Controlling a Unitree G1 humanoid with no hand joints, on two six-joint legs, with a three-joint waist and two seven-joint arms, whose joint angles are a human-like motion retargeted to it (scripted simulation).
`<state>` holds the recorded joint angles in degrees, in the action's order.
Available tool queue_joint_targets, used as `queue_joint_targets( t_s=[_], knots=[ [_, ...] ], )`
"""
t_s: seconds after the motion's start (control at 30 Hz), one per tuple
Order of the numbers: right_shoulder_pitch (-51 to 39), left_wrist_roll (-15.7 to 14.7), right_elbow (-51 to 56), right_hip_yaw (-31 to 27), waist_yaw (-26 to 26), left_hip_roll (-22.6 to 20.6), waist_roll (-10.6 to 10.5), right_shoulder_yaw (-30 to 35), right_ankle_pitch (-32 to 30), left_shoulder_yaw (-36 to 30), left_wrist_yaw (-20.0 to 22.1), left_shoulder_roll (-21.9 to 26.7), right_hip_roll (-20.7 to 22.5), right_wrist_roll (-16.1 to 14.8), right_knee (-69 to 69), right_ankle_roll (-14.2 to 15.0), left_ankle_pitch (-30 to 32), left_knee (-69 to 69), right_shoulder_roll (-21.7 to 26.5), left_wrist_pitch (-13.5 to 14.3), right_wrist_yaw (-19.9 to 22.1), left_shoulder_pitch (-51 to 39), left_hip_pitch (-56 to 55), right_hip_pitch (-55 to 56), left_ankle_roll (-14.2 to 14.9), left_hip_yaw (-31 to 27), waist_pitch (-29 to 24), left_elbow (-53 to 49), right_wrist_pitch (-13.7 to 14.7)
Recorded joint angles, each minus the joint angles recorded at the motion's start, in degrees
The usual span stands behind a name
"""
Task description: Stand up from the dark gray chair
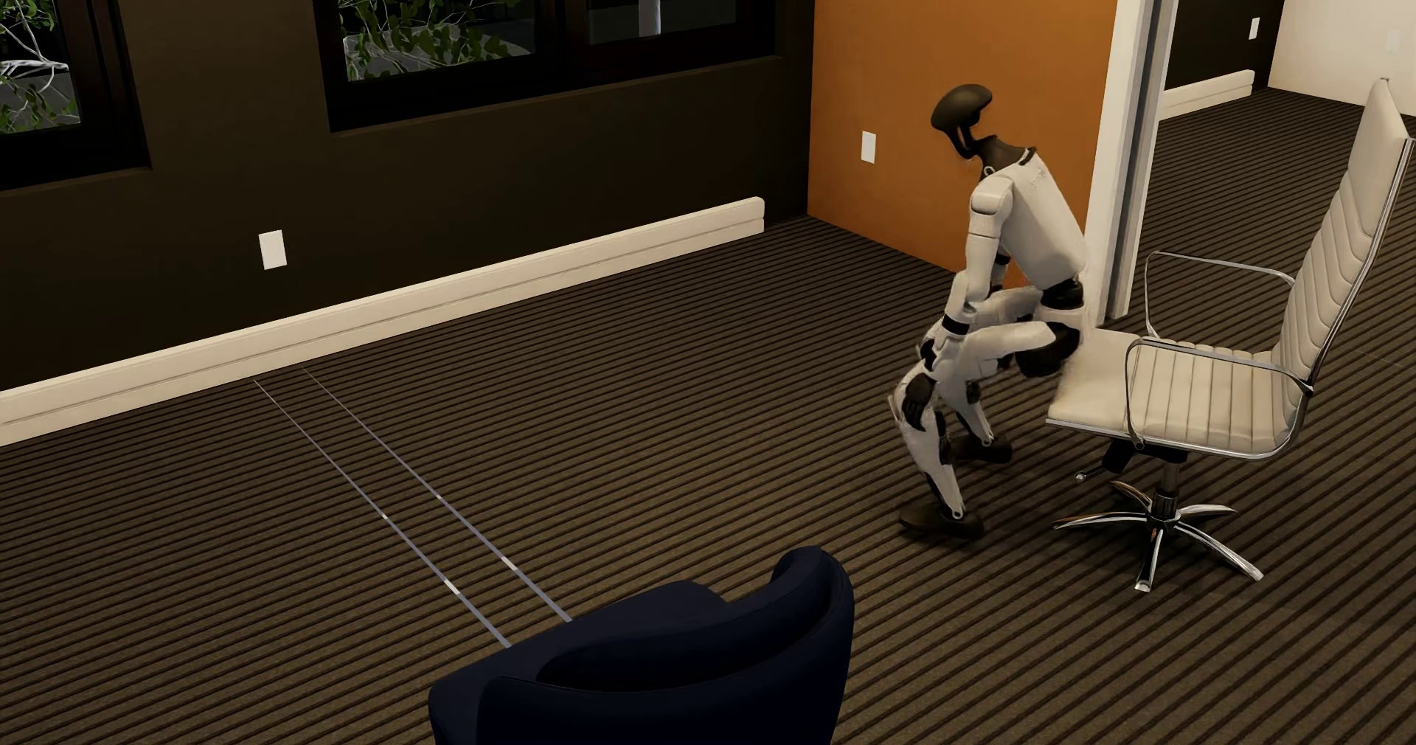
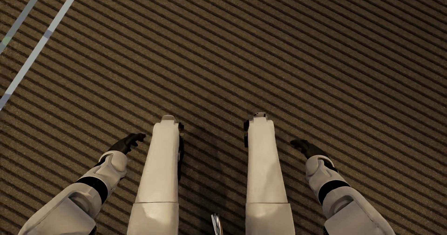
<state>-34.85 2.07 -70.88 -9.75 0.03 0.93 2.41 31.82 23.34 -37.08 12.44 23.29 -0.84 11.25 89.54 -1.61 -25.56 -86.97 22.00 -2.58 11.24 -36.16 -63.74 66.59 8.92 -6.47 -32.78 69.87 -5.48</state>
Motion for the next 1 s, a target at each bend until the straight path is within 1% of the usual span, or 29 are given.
queue_joint_targets(
  t_s=[0.07, 0.1, 0.13, 0.2, 0.23, 0.27, 0.3, 0.37, 0.4, 0.43, 0.47, 0.5, 0.53, 0.57, 0.63, 0.67, 0.7, 0.73, 0.77, 0.8, 0.83, 0.87, 0.9, 0.93, 1.0],
  knots=[
    [4.8, 0.4, -0.3, 1.6, 0.1, -0.1, 0.1, -1.4, -0.6, 1.3, -0.1, 0.2, -0.4, 0.9, -8.3, -0.3, 0.9, 8.6, -0.2, 0.0, -0.2, 3.4, 6.8, -7.0, -0.5, 1.3, 2.9, 0.0, -0.2],
    [7.4, 0.6, -0.6, 2.5, 0.1, -0.2, 0.2, -2.1, -0.7, 2.3, -0.4, 0.5, -0.6, 1.9, -12.9, -0.6, 1.6, 13.6, -0.3, -0.1, -1.0, 5.4, 10.8, -11.2, -0.4, 1.9, 4.4, 0.0, -0.6],
    [10.2, 1.2, -0.8, 3.3, 0.1, 0.0, 0.1, -2.9, -0.7, 3.3, -1.0, 0.9, -0.4, 2.5, -18.1, -0.7, 2.6, 19.0, -0.3, -0.3, -2.1, 7.8, 15.1, -15.6, -0.2, 2.3, 6.3, -0.4, -0.8],
    [16.2, 2.6, -0.6, 4.2, -0.1, 0.3, -0.3, -3.5, -1.1, 4.9, -1.7, 2.2, 0.6, 3.5, -29.5, -0.9, 5.3, 30.2, -0.2, -0.3, -2.9, 13.4, 23.9, -25.2, 0.9, 3.1, 10.4, -1.0, -0.5],
    [19.1, 3.3, -0.1, 4.5, -0.2, 0.4, -0.7, -3.9, -1.7, 5.5, -2.1, 2.8, 1.2, 4.2, -35.2, -1.1, 9.3, 35.9, 0.1, -0.2, -3.4, 16.0, 28.3, -30.3, 2.2, 3.5, 12.2, -1.1, -0.2],
    [21.7, 3.7, 0.2, 5.0, -0.4, 0.7, -1.0, -4.6, -4.8, 6.0, -2.8, 3.5, 1.3, 4.5, -40.9, -1.1, 12.8, 40.6, 0.4, -0.3, -4.3, 18.4, 32.2, -35.3, 2.6, 3.8, 13.8, -1.2, 0.0],
    [24.0, 4.5, 0.3, 5.8, -0.3, 1.2, -1.1, -6.0, -8.7, 6.4, -4.0, 4.0, 1.0, 4.5, -46.8, -0.8, 15.2, 42.8, 0.7, -0.3, -5.2, 20.3, 34.6, -39.9, 3.9, 4.1, 15.5, -1.1, 0.2],
    [27.5, 5.0, -0.4, 8.2, 0.6, 2.7, -1.1, -9.2, -11.3, 7.5, -5.3, 4.5, -0.1, 3.8, -56.6, 0.4, 19.3, 41.6, 1.1, -0.6, -4.7, 22.1, 35.6, -48.2, 10.2, 4.8, 18.1, -0.5, 0.2],
    [28.7, 5.0, -1.1, 9.7, 0.9, 3.5, -1.0, -10.4, -12.0, 8.2, -5.1, 4.6, -0.9, 3.4, -60.7, 1.0, 20.9, 40.4, 1.4, -0.7, -4.1, 22.7, 35.5, -52.1, 11.9, 5.4, 19.1, -0.3, -0.1],
    [29.9, 4.9, -1.7, 11.2, 1.6, 4.1, -0.7, -11.0, -12.2, 8.6, -5.1, 4.6, -1.5, 3.2, -64.1, 1.5, 21.5, 41.5, 1.7, -0.7, -3.9, 23.1, 36.3, -56.0, 12.0, 6.0, 19.7, -0.2, -0.3],
    [30.3, 4.6, -2.9, 12.2, 2.0, 4.8, -0.4, -11.4, -12.1, 9.1, -5.1, 4.7, -2.1, 3.3, -66.8, 1.8, 20.7, 44.1, 1.8, -0.6, -4.3, 23.4, 37.0, -59.3, 11.3, 6.6, 20.3, 0.0, -0.3],
    [30.4, 4.5, -3.9, 13.1, 2.1, 5.4, -0.3, -11.7, -11.8, 9.7, -5.1, 4.7, -2.7, 3.6, -68.6, 2.2, 20.1, 48.7, 1.9, -0.7, -4.8, 23.7, 37.9, -61.9, 9.9, 6.9, 21.1, 0.1, -0.4],
    [30.4, 4.3, -4.3, 14.1, 2.2, 6.0, -0.4, -12.4, -11.5, 9.9, -5.0, 4.7, -3.0, 3.8, -70.8, 2.6, 20.8, 54.3, 2.1, -0.9, -4.8, 24.1, 38.7, -64.6, 8.8, 7.0, 22.0, 0.3, -0.7],
    [30.2, 3.9, -4.2, 15.0, 2.2, 6.6, -0.4, -13.1, -10.9, 9.8, -5.1, 5.0, -3.2, 3.4, -72.3, 2.8, 21.5, 59.2, 2.1, -1.2, -4.8, 24.3, 39.3, -67.1, 8.4, 7.2, 22.8, 0.6, -0.7],
    [29.4, 4.6, -3.8, 16.1, 1.8, 7.3, 0.2, -14.0, -9.6, 9.5, -6.0, 5.7, -4.2, 2.9, -73.6, 3.1, 22.0, 67.4, 1.8, -1.2, -4.3, 24.6, 40.4, -71.3, 6.1, 7.6, 24.1, 1.3, 0.3],
    [29.3, 5.0, -3.2, 16.6, 1.9, 7.2, 0.7, -14.4, -9.4, 9.5, -6.3, 5.9, -5.0, 2.7, -74.1, 3.9, 22.0, 68.9, 1.7, -1.3, -3.7, 24.6, 41.3, -73.6, 5.1, 8.2, 24.6, 1.7, 0.7],
    [29.1, 5.2, -2.5, 17.1, 2.1, 7.0, 0.7, -14.7, -10.0, 9.8, -6.5, 5.7, -6.1, 2.2, -74.2, 5.0, 23.1, 66.4, 1.9, -1.3, -3.2, 24.8, 41.8, -75.5, 6.5, 9.1, 24.9, 1.7, 1.1],
    [29.1, 5.7, -1.7, 17.8, 2.2, 6.1, 0.9, -15.1, -11.0, 10.2, -7.0, 5.1, -7.8, 1.4, -73.1, 6.9, 24.3, 64.9, 2.2, -1.1, -2.0, 24.7, 42.1, -76.9, 6.6, 9.9, 24.9, 1.8, 1.8],
    [29.8, 5.7, -1.1, 18.0, 2.4, 4.5, 1.1, -15.6, -13.4, 9.6, -6.6, 4.3, -9.8, 1.1, -69.9, 9.2, 26.6, 64.0, 2.5, -1.0, -1.3, 24.9, 43.0, -77.2, 5.3, 10.0, 25.1, 1.9, 2.2],
    [30.4, 6.2, -0.7, 17.0, 2.3, 3.1, 1.0, -15.7, -17.2, 8.9, -6.5, 3.9, -11.4, 1.2, -63.9, 11.7, 25.0, 64.2, 2.7, -1.2, -1.2, 25.5, 45.2, -75.7, 2.7, 9.8, 25.5, 1.7, 2.2],
    [30.5, 6.7, -0.4, 15.8, 1.7, 2.0, 1.3, -16.8, -22.7, 8.2, -6.5, 4.2, -12.5, 1.3, -55.4, 13.1, 24.5, 66.1, 2.4, -1.3, -1.3, 25.7, 48.0, -72.2, 0.3, 10.1, 25.5, 1.4, 1.9],
    [30.4, 7.5, -0.2, 14.2, 0.6, 0.9, 1.9, -18.0, -27.2, 7.3, -6.3, 4.9, -13.0, 1.0, -46.7, 12.7, 25.1, 69.2, 1.7, -1.4, -0.8, 25.6, 51.5, -67.9, -2.0, 10.7, 24.9, 0.8, 1.8],
    [30.7, 7.7, -0.1, 12.4, -0.7, 0.2, 2.0, -19.3, -25.2, 6.0, -5.9, 5.6, -12.5, 0.7, -38.5, 11.8, 24.8, 70.8, 1.0, -1.3, 0.3, 25.2, 54.2, -63.2, -2.6, 11.3, 24.0, 0.3, 2.0],
    [31.2, 7.4, -0.1, 11.0, -2.0, -0.1, 1.8, -20.6, -23.2, 4.4, -5.2, 6.1, -10.9, 0.7, -33.3, 11.1, 24.2, 71.5, 0.1, -1.4, 0.4, 24.4, 56.1, -58.8, -2.6, 11.5, 23.1, 0.3, 1.8],
    [32.6, 6.7, -0.7, 8.6, -4.3, -0.7, 1.6, -22.2, -18.9, 3.2, -4.3, 6.9, -6.7, 2.4, -32.6, 8.9, 22.2, 73.2, -1.2, -1.5, -1.5, 23.0, 59.9, -51.1, -3.4, 11.5, 22.5, 0.7, 1.0]
  ],
)
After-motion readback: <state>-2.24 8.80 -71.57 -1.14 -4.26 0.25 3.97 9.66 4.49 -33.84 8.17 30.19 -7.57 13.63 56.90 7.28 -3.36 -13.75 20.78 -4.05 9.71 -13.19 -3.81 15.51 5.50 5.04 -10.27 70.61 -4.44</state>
